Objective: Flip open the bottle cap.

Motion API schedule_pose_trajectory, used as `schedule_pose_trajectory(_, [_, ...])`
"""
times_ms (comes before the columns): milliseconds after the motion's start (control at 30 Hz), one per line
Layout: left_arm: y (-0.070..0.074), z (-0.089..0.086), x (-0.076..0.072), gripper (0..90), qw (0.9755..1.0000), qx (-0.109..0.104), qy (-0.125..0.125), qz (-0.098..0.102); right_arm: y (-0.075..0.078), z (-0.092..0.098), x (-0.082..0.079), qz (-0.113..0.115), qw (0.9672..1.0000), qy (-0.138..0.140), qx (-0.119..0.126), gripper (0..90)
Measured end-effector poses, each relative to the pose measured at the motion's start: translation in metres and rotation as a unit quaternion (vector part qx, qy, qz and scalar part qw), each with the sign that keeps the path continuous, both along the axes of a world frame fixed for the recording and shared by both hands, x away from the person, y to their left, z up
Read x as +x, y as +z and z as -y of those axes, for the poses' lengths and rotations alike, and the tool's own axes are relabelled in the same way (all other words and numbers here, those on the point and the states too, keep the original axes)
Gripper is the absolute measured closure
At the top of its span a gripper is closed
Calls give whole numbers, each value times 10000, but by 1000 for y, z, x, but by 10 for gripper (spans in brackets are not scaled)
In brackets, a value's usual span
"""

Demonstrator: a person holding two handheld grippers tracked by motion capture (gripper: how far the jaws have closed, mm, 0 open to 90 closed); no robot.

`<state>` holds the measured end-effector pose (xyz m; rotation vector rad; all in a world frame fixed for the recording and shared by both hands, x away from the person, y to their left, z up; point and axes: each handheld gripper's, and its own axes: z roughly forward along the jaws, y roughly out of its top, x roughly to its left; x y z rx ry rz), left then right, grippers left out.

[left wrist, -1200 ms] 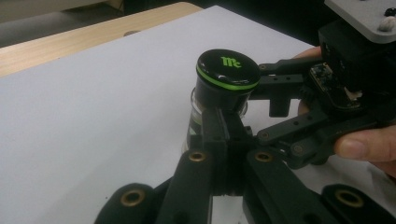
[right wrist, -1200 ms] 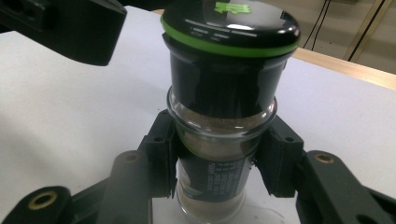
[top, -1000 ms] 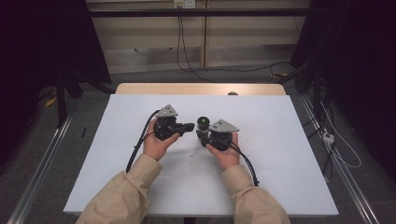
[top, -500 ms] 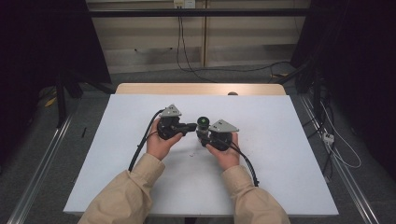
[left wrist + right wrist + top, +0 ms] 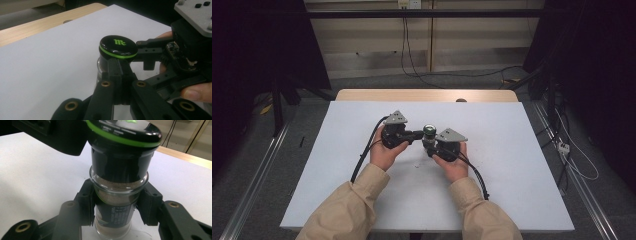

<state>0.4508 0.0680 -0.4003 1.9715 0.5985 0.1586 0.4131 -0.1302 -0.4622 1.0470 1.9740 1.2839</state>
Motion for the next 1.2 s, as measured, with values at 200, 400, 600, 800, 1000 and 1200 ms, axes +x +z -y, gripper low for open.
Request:
schedule_pose_trajectory(200, [1, 0, 1, 900, 10000, 21, 8, 13, 0, 0, 0, -16, 10000, -8, 6, 538])
schedule_pose_trajectory(400, [2, 1, 1, 900, 10000, 8, 9, 24, 0, 0, 0, -29, 10000, -11, 14, 538])
schedule_pose_trajectory(600, [4, 2, 1, 900, 10000, 13, 14, 46, 0, 0, 0, -26, 10000, -4, 19, 538])
schedule_pose_trajectory(800, [6, 4, 1, 900, 10000, -9, 3, 38, 0, 1, 0, -32, 10000, -6, 22, 538])
schedule_pose_trajectory(1000, [7, 4, 2, 900, 10000, 6, 1, 52, 0, 1, 0, -38, 10000, -11, 22, 537])
schedule_pose_trajectory(1200, [9, 5, 2, 900, 10000, -10, -5, 65, 0, 1, 1, -42, 10000, -13, 26, 538])
